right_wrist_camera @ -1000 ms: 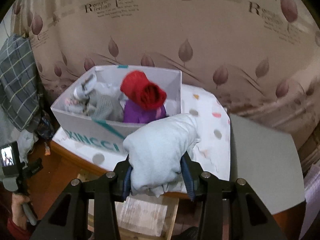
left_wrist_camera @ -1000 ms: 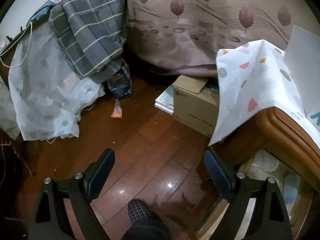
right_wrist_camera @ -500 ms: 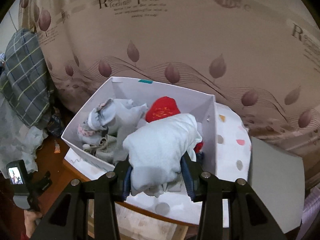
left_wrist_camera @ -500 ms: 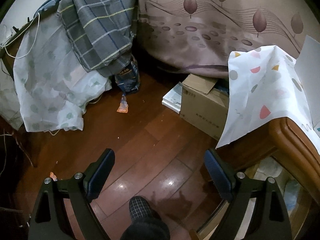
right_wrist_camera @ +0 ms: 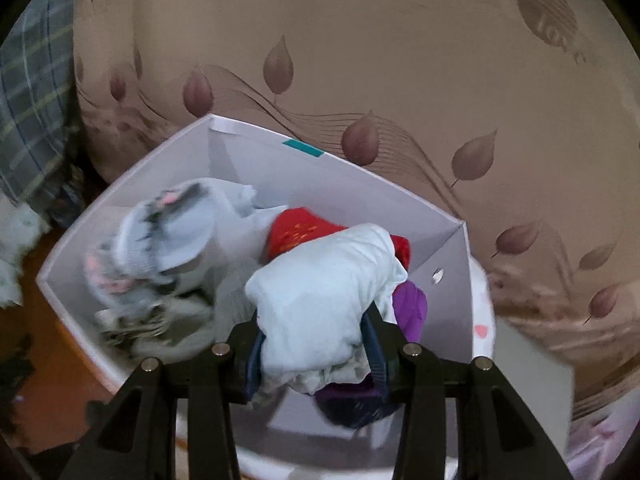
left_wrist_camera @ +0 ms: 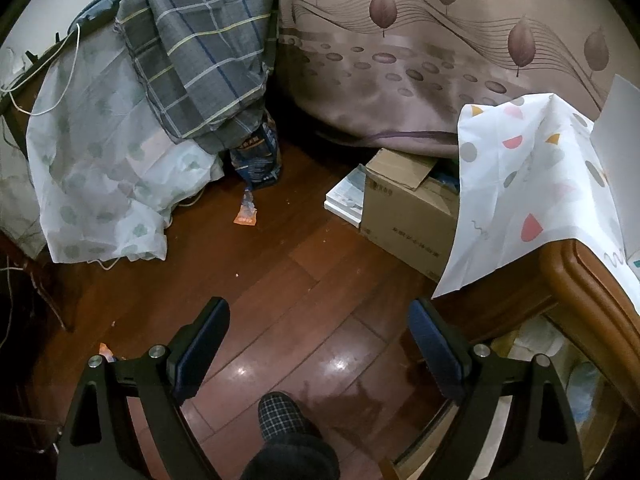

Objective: Take underwear out of drawer
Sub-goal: 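Carry the white underwear into the white box and open the right tool, then move the right tool back down into the drawer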

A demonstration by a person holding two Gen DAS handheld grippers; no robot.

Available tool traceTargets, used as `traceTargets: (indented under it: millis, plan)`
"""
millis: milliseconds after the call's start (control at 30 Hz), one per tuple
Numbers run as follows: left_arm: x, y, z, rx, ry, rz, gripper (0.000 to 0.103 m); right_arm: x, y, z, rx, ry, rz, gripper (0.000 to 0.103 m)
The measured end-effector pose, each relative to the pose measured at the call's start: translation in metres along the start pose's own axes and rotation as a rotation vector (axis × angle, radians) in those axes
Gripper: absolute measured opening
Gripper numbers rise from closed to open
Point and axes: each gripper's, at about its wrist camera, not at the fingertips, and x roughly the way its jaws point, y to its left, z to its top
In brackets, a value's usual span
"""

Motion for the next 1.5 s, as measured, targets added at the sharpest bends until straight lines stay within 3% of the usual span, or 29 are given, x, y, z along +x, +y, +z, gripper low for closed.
traceTargets:
  millis: [133,433,600,900,1033,1267,1500]
  plan:
    - [0.001,-0.001,0.0,0.002,0.009,-0.004,0.089,0.022,-0.001,0.008,-0.022,0.024,-0.084,0.048]
    - [0.001,-0.005,-0.002,0.012,0.012,-0.014,0.089,0.027,0.009,0.01,-0.063,0.024,-0.104,0.065]
    - [0.001,-0.007,-0.003,0.021,0.013,-0.018,0.089,0.008,0.006,0.011,-0.024,-0.003,-0.084,0.079]
    - [0.001,-0.013,-0.006,0.042,0.017,-0.024,0.089,-0.053,0.005,0.001,-0.052,-0.105,-0.094,0.08]
    - [0.001,-0.014,-0.007,0.046,0.021,-0.02,0.089,-0.084,0.004,-0.021,-0.059,-0.153,-0.067,0.08]
    - [0.002,-0.014,-0.008,0.051,0.023,-0.017,0.089,-0.119,0.014,-0.092,-0.118,-0.187,-0.005,0.08]
    - [0.004,-0.009,-0.007,0.036,0.034,-0.015,0.089,-0.095,0.04,-0.179,-0.19,-0.14,0.083,0.079]
